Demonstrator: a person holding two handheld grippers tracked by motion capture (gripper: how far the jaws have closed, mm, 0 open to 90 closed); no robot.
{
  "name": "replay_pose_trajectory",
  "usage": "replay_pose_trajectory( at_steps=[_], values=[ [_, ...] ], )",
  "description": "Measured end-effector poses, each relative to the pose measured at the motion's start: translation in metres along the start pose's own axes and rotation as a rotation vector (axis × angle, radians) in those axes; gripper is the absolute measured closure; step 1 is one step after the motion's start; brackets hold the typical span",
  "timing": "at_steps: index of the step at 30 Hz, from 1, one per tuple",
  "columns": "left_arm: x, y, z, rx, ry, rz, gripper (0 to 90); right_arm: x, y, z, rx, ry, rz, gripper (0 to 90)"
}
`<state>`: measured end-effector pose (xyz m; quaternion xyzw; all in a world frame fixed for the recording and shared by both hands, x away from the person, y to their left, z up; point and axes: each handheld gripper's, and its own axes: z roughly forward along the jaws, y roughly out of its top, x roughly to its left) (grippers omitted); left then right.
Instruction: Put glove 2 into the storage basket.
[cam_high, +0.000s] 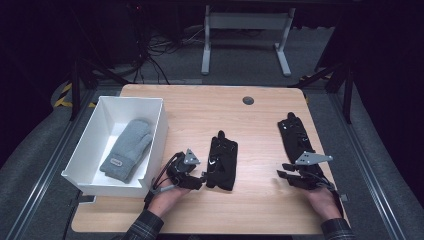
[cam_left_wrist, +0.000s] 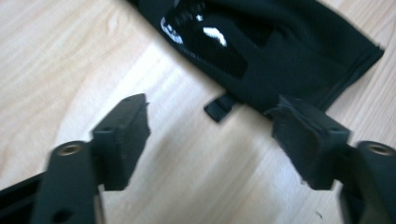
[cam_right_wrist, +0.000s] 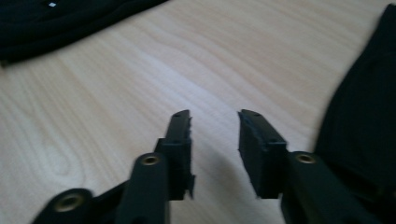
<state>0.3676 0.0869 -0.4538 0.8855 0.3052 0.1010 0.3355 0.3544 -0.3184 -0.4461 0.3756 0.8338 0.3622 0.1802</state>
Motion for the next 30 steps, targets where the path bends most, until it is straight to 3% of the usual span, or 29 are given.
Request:
replay_pose_trajectory(
  at_steps=[1, 5, 10, 11, 14, 20, 22, 26, 30],
  values=[
    [0.0, 0.0, 0.0, 0.0, 0.0, 0.0, 23.9, 0.0, 0.0, 0.0, 0.0, 0.0, 0.0, 71.2],
    [-0.005, -0.006, 0.0, 0.029, -0.018, 0.016, 16.7, -0.015, 0.007, 0.0, 0.006, -0.04, 0.016, 89.2],
    [-0.013, -0.011, 0.006, 0.08, -0.028, 0.062, 9.4, -0.036, 0.01, -0.004, 0.0, -0.094, 0.058, 90.0],
    [-0.013, -0.011, 0.007, 0.084, -0.046, 0.065, 7.3, -0.04, 0.01, -0.004, 0.001, -0.099, 0.066, 90.0],
    [-0.014, -0.013, 0.007, 0.074, -0.048, 0.077, 4.9, -0.051, 0.008, -0.003, 0.013, -0.125, 0.085, 90.0],
    [-0.009, -0.026, 0.009, -0.028, -0.076, 0.093, 0.1, -0.06, 0.006, 0.007, 0.065, -0.154, 0.084, 90.0],
    [-0.008, -0.027, 0.009, -0.035, -0.078, 0.094, 0.1, -0.061, 0.004, 0.013, 0.104, -0.156, 0.08, 90.0],
    [-0.008, -0.027, 0.01, -0.037, -0.079, 0.095, 0.0, -0.06, 0.003, 0.012, 0.101, -0.148, 0.086, 90.0],
    [-0.008, -0.027, 0.01, -0.037, -0.081, 0.095, 0.0, -0.054, 0.003, 0.012, 0.104, -0.107, 0.074, 90.0]
  ],
)
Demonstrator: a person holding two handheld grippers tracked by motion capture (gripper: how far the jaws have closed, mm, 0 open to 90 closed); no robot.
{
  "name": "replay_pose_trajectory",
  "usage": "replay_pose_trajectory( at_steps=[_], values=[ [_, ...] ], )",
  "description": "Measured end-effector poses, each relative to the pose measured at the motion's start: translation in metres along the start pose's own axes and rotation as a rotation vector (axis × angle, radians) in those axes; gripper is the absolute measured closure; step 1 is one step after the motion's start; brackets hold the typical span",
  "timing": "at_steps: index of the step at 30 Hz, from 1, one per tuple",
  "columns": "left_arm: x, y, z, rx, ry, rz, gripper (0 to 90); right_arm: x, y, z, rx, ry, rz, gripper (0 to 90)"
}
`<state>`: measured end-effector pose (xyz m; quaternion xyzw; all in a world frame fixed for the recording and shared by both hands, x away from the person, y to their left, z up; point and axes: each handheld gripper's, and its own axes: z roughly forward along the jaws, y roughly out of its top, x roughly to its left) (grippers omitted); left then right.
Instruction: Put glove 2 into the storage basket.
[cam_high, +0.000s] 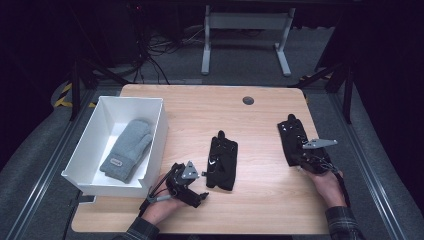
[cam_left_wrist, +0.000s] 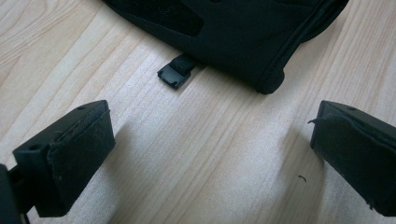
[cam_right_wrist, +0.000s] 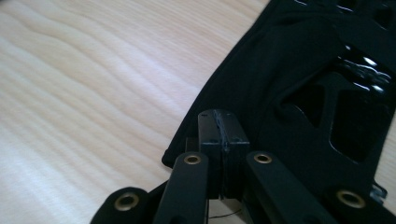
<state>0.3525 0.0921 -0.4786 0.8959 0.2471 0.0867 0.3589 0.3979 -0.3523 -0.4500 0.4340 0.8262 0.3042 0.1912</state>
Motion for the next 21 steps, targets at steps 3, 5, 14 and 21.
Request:
replay_pose_trajectory(
  at_steps=[3, 5, 14, 21],
  values=[
    [0.0, 0.0, 0.0, 0.002, 0.001, -0.004, 0.1, 0.009, 0.0, 0.0, 0.0, 0.032, -0.019, 90.0],
    [0.0, 0.0, 0.0, 0.002, 0.002, -0.005, 0.1, 0.015, 0.001, 0.0, 0.004, 0.047, -0.039, 90.0],
    [0.0, 0.0, 0.0, 0.002, 0.002, -0.005, 0.1, 0.038, 0.003, 0.0, 0.011, 0.113, -0.083, 90.0],
    [0.0, 0.0, 0.0, 0.001, 0.001, -0.005, 0.1, 0.065, 0.001, -0.002, 0.016, 0.198, -0.136, 90.0]
  ],
)
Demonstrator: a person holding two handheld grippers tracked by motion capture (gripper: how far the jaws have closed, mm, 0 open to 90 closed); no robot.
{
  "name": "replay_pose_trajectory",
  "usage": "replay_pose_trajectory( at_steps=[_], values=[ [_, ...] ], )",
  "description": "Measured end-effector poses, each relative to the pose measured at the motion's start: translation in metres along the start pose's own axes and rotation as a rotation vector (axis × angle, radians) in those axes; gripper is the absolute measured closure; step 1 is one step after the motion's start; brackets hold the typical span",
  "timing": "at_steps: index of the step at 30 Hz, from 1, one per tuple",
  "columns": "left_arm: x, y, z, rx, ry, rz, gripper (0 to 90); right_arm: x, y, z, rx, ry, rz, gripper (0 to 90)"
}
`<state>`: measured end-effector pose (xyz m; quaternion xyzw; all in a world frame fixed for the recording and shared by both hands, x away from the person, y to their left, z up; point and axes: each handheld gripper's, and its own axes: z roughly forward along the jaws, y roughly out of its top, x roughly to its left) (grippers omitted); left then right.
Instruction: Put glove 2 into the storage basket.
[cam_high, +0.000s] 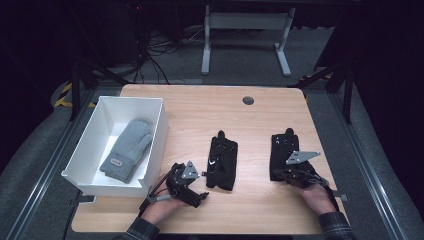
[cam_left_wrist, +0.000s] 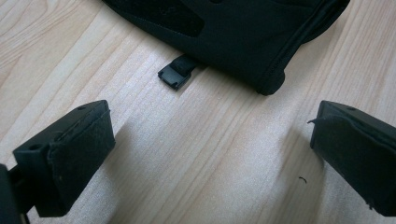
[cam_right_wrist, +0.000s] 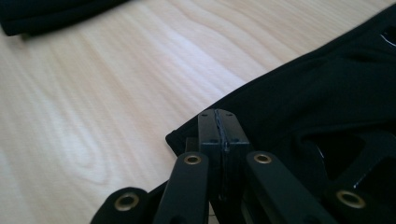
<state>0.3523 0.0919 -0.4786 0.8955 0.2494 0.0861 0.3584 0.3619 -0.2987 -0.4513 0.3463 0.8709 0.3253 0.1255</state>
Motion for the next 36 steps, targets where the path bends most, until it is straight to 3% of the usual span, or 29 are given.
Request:
replay_pose_trajectory(
  at_steps=[6, 9, 14, 16, 17, 18, 21, 23, 25, 36],
  values=[
    [0.0, 0.0, 0.0, 0.0, -0.001, -0.001, 0.1, 0.019, 0.0, 0.002, -0.007, 0.063, -0.024, 90.0],
    [0.0, 0.0, 0.0, 0.0, 0.0, 0.0, 0.1, 0.021, 0.002, -0.004, -0.039, 0.059, -0.039, 90.0],
    [0.0, 0.0, 0.0, 0.0, 0.0, 0.0, 0.1, -0.006, 0.005, -0.018, -0.102, -0.025, 0.026, 90.0],
    [0.0, 0.0, 0.0, 0.0, -0.001, 0.001, 0.2, -0.022, 0.007, -0.018, -0.094, -0.077, 0.052, 90.0],
    [0.0, 0.0, 0.0, 0.0, -0.001, 0.001, 0.1, -0.022, 0.007, -0.018, -0.094, -0.077, 0.052, 90.0],
    [0.0, 0.0, 0.0, -0.001, -0.001, 0.0, 0.1, -0.033, 0.008, -0.017, -0.089, -0.113, 0.075, 90.0],
    [0.0, 0.0, 0.0, 0.0, -0.001, 0.0, 0.1, -0.045, 0.006, -0.009, -0.059, -0.147, 0.096, 90.0],
    [0.0, 0.0, 0.0, -0.001, -0.003, 0.0, 0.2, -0.049, 0.003, -0.003, -0.018, -0.156, 0.098, 90.0],
    [0.0, 0.0, 0.0, -0.001, -0.003, 0.0, 0.2, -0.051, 0.001, 0.0, -0.026, -0.148, 0.113, 90.0],
    [0.0, 0.0, 0.0, -0.002, -0.002, 0.003, 0.3, -0.02, 0.02, 0.018, -0.016, -0.093, 0.057, 90.0]
  ],
)
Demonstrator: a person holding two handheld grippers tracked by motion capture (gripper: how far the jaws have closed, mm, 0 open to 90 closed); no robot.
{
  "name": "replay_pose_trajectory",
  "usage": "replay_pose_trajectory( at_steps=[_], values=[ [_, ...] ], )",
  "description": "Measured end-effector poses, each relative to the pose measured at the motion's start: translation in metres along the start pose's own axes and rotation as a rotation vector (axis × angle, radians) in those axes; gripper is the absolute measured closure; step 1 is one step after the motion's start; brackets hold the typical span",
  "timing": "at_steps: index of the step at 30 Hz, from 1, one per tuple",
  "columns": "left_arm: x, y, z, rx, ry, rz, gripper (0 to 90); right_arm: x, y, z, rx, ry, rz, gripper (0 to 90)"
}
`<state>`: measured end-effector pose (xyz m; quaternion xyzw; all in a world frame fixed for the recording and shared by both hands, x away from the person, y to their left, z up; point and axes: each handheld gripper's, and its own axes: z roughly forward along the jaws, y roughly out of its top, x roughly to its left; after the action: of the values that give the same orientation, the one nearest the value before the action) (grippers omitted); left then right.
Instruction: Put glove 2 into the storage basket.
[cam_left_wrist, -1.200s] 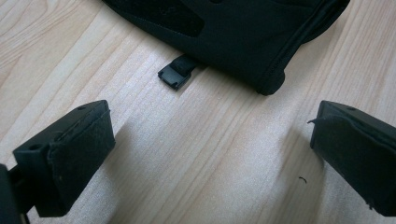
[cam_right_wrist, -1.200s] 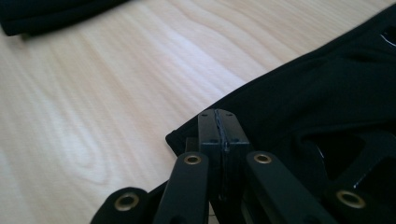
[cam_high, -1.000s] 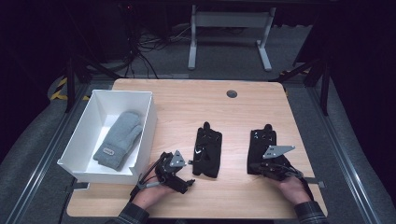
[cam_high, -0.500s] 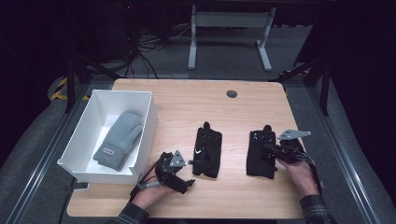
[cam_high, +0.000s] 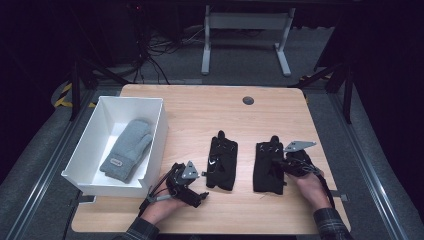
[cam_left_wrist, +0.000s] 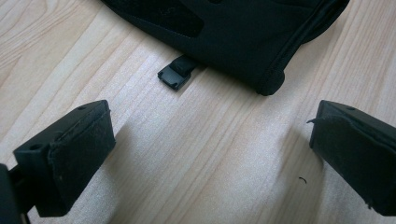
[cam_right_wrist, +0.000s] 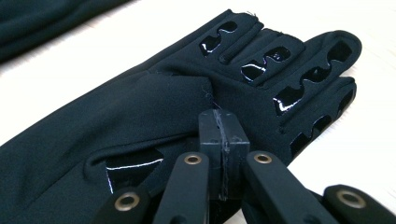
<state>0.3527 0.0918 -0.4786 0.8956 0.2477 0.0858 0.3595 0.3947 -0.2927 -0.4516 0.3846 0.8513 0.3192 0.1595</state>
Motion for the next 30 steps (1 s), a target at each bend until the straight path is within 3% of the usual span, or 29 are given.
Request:
replay_pose_trajectory(
  at_steps=[15, 23, 25, 26, 30],
  values=[
    [0.0, 0.0, 0.0, 0.0, 0.0, 0.0, 0.3, 0.033, 0.026, 0.023, 0.006, 0.004, -0.032, 90.0],
    [0.0, 0.001, 0.0, 0.005, 0.0, -0.005, 0.3, 0.041, 0.032, 0.026, 0.001, 0.011, -0.049, 90.0],
    [0.0, 0.004, -0.002, 0.031, 0.014, -0.017, 3.0, 0.038, 0.032, 0.021, -0.027, 0.012, -0.047, 89.5],
    [0.001, 0.008, -0.005, 0.046, 0.024, -0.038, 11.1, 0.035, 0.031, 0.013, -0.059, 0.02, -0.037, 86.3],
    [0.002, 0.014, -0.011, 0.022, 0.032, -0.08, 17.2, 0.031, 0.026, 0.005, -0.073, 0.029, -0.029, 85.4]
  ],
)
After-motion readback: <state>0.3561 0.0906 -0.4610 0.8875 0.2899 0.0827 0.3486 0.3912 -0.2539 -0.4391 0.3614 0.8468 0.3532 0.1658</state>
